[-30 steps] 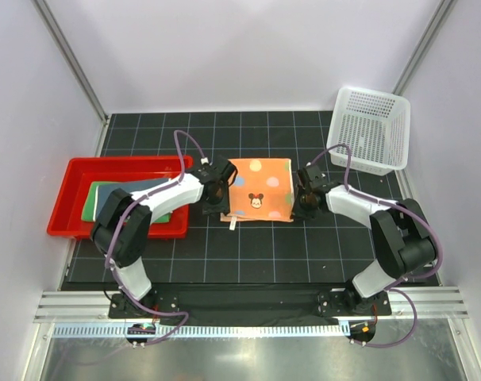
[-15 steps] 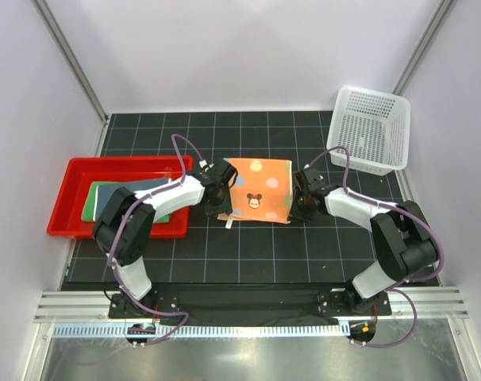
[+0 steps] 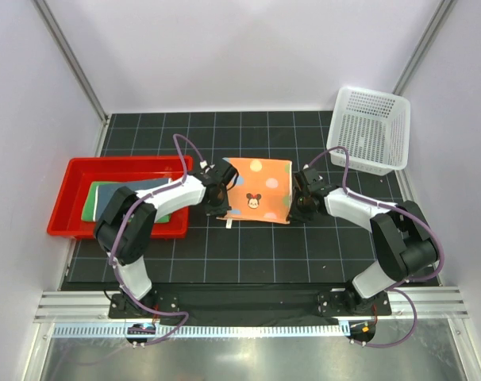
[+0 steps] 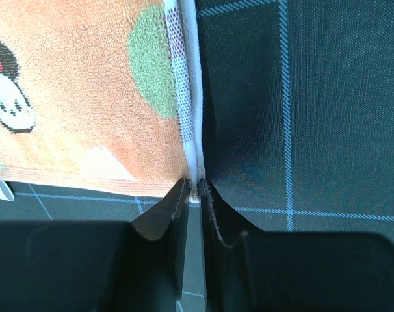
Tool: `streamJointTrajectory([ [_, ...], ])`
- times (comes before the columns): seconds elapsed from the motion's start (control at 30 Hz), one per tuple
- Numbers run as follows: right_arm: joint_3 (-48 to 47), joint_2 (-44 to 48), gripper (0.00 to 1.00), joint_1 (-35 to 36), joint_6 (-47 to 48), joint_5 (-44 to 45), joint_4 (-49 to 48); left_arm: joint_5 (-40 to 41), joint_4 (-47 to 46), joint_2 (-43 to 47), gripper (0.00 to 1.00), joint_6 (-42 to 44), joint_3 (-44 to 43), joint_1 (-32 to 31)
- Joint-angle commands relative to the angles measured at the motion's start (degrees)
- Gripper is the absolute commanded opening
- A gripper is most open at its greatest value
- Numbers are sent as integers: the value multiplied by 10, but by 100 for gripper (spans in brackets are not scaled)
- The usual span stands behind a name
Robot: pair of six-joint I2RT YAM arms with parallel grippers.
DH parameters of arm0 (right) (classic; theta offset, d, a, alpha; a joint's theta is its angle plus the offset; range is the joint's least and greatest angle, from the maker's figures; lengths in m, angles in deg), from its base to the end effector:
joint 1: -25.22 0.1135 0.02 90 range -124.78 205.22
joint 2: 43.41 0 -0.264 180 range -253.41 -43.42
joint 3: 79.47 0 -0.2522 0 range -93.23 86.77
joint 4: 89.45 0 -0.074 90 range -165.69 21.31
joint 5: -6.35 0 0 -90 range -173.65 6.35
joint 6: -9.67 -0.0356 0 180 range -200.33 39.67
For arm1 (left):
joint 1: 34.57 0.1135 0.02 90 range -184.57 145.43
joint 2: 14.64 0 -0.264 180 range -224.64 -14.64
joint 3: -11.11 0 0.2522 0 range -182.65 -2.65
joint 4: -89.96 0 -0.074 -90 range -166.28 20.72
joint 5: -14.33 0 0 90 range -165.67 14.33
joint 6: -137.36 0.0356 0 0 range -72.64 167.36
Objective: Fold and stack the towels
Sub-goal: Fold the towel
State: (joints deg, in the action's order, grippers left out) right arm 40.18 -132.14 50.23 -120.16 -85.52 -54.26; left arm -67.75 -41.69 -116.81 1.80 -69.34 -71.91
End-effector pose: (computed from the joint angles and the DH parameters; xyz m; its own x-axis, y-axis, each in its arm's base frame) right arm 0.2576 0.1215 0.1594 -0.9023 0.2855 -0.3231 0.1852 0.9333 0.3075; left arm 0.2790 -0.2067 0.1755 -0.9256 -0.1833 -0.3312 -0.1392 0.9784 -0.1527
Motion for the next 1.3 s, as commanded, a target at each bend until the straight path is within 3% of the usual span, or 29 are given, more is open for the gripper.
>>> streamJointTrajectory([
  [0.0, -13, 15, 19, 2, -4, 7, -2, 10, 22, 14, 0, 12, -30, 0],
  [0.3, -18, 9, 8, 2, -5, 6, -3, 16, 60, 35, 0, 21, -66, -4],
  [0.53, -26, 3, 8, 2, -7, 13, -1, 35, 49, 63, 0, -6, 1, -26],
  [0.67, -25, -3, 10, 1, -8, 14, -7, 8, 2, 53, 0, -22, 65, -26],
  [0.7, -26, -6, 15, 1, -7, 16, -6, 7, -5, 52, 0, -22, 72, -26],
  [0.8, -32, -5, 20, 1, -6, 16, -1, 13, -6, 54, 0, -16, 68, -26],
  [1.0, -33, 0, 20, 0, -9, 16, 4, 7, -10, 46, 0, -13, 66, -26],
  [1.27, -25, -5, 8, 1, -2, 38, 0, 2, -12, 50, 0, -15, 82, -27],
])
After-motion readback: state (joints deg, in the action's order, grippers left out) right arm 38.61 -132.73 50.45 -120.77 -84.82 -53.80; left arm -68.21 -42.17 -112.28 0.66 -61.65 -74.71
